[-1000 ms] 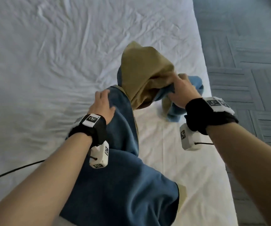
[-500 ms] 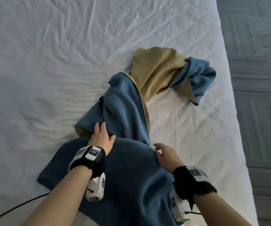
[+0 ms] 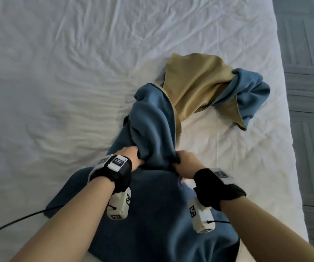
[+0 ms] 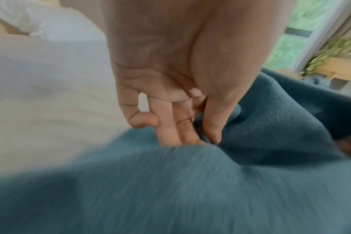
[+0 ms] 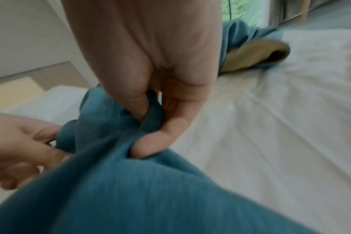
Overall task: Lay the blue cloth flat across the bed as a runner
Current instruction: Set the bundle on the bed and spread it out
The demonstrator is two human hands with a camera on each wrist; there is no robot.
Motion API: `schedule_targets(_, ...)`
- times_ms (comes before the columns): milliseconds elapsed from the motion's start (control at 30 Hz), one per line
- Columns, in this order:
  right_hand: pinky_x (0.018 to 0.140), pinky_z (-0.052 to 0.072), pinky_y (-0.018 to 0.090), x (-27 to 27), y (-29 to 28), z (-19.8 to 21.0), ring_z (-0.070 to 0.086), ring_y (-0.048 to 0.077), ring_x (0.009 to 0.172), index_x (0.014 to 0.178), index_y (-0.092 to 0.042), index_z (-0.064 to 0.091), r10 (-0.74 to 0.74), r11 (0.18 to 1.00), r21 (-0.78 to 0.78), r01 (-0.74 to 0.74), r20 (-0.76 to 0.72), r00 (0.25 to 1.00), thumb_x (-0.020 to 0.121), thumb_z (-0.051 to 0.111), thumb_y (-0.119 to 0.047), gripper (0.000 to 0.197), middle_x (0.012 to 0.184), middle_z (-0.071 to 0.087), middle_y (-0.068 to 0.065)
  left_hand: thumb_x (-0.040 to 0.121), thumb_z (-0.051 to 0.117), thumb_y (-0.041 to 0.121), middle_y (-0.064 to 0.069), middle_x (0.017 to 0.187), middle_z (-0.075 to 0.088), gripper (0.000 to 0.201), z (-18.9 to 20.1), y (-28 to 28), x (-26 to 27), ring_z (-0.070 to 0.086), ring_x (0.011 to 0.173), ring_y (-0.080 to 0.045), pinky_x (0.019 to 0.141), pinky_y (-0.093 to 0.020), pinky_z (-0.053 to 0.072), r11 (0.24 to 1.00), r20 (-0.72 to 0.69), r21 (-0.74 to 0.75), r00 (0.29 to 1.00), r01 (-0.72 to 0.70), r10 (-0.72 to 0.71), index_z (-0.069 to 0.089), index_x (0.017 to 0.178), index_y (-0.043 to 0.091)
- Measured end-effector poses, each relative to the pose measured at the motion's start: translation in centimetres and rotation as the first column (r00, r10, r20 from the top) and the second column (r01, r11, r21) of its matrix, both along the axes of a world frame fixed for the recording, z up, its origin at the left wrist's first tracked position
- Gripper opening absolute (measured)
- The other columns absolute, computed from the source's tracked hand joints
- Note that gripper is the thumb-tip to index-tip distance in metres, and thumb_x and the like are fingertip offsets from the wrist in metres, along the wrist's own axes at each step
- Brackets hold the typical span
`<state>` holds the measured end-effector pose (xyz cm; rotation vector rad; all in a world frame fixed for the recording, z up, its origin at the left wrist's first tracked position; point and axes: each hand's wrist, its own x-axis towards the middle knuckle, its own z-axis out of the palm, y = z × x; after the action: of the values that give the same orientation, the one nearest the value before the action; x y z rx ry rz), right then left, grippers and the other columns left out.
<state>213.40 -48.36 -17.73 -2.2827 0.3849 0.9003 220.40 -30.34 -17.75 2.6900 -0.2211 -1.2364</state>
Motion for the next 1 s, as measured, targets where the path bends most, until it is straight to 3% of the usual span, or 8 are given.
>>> schedule_targets(133, 0.070, 0.057, 0.032, 6.8, -5.0, 6.2, 0.065, 0.036, 0.096, 0.110, -0.003, 0.062, -0.338, 0.937, 0.040, 0.346, 0.342, 0.877, 0.086, 0.047, -0.004, 0.028, 0.102, 0.067, 0.022, 0.092, 0.049, 0.013, -0.015, 0.075, 0.069, 0.012, 4.7, -4.0, 5.6, 0.071, 0.073, -0.037, 0.072, -0.051, 0.059, 0.754, -0.060, -0.521, 0.899, -0.400, 0.435, 0.044, 0.103, 0.014)
schedule_targets(233, 0.071, 0.059, 0.039, 13.6, -8.4, 10.8, 0.065, 0.038, 0.095, 0.115, 0.000, 0.054, -0.502, 0.865, 0.239, 0.442, 0.420, 0.756, 0.088, 0.049, -0.007, 0.029, 0.104, 0.065, 0.023, 0.093, 0.047, 0.007, -0.019, 0.100, 0.065, 0.029, 8.3, -7.3, 9.9, 0.067, 0.098, -0.036, 0.090, -0.054, 0.052, 0.571, -0.021, -0.729, 0.846, -0.377, 0.532, 0.038, 0.121, 0.008)
schedule_targets(367, 0.087, 0.054, 0.052, 15.3, -9.0, 11.7, 0.056, 0.032, 0.110, 0.136, -0.008, 0.037, -0.497, 0.860, 0.266, 0.434, 0.253, 0.830, 0.086, 0.060, -0.019, 0.056, 0.114, 0.052, 0.010, 0.092, 0.054, 0.014, -0.014, 0.147, 0.040, 0.066, 7.9, -8.0, 10.3, 0.046, 0.130, -0.030, 0.111, -0.046, 0.035, 0.726, -0.052, -0.598, 0.920, -0.339, 0.388, 0.018, 0.147, 0.013)
schedule_targets(533, 0.096, 0.043, 0.036, 5.8, -7.9, 4.6, 0.048, 0.034, 0.123, 0.135, 0.001, 0.036, -0.271, 0.958, -0.072, 0.277, 0.077, 0.959, 0.084, 0.065, -0.026, 0.065, 0.136, 0.046, 0.022, 0.093, 0.051, 0.023, -0.015, 0.146, 0.040, 0.054, 2.8, -5.6, 4.8, 0.042, 0.131, -0.030, 0.108, -0.035, 0.033, 0.957, 0.068, -0.268, 0.989, -0.110, 0.133, 0.033, 0.143, 0.012)
schedule_targets(667, 0.096, 0.044, 0.040, -0.3, -7.6, -0.3, 0.052, 0.036, 0.117, 0.126, 0.000, 0.046, -0.405, 0.909, -0.091, 0.406, 0.030, 0.914, 0.088, 0.059, -0.035, 0.053, 0.128, 0.053, 0.022, 0.098, 0.039, 0.023, -0.012, 0.143, 0.044, 0.042, -0.7, -4.1, 2.0, 0.044, 0.129, -0.029, 0.106, -0.037, 0.036, 0.988, 0.088, -0.136, 0.992, -0.076, 0.088, 0.038, 0.138, 0.012)
schedule_targets(833, 0.100, 0.042, 0.038, 1.0, -8.5, -2.2, 0.052, 0.030, 0.121, 0.126, -0.012, 0.055, -0.551, 0.834, 0.033, 0.551, 0.128, 0.825, 0.090, 0.049, -0.050, 0.053, 0.128, 0.060, 0.012, 0.098, 0.037, 0.029, -0.009, 0.146, 0.044, 0.045, -3.0, -5.7, 2.7, 0.043, 0.131, -0.027, 0.108, -0.037, 0.034, 0.934, 0.080, -0.307, 0.973, -0.184, 0.218, 0.035, 0.141, 0.016)
schedule_targets(933, 0.078, 0.046, 0.033, 2.5, -8.7, -2.4, 0.062, 0.030, 0.096, 0.080, -0.015, 0.064, -0.493, 0.868, 0.007, 0.496, 0.122, 0.862, 0.085, 0.057, -0.049, 0.034, 0.092, 0.067, 0.010, 0.088, 0.057, 0.034, -0.012, 0.133, 0.057, 0.051, -3.3, -7.1, 3.5, 0.054, 0.120, -0.030, 0.099, -0.036, 0.042, 0.920, 0.021, -0.326, 0.971, -0.219, 0.238, 0.043, 0.134, 0.017)
schedule_targets(1000, 0.080, 0.050, 0.035, 3.6, -8.8, -2.3, 0.063, 0.030, 0.094, 0.084, -0.013, 0.068, -0.433, 0.898, -0.048, 0.438, 0.080, 0.898, 0.080, 0.066, -0.039, 0.026, 0.092, 0.068, 0.012, 0.076, 0.072, 0.031, -0.013, 0.123, 0.063, 0.055, -3.3, -7.8, 3.6, 0.061, 0.110, -0.031, 0.092, -0.035, 0.049, 0.968, -0.074, -0.215, 0.991, -0.127, 0.113, 0.051, 0.124, 0.015)
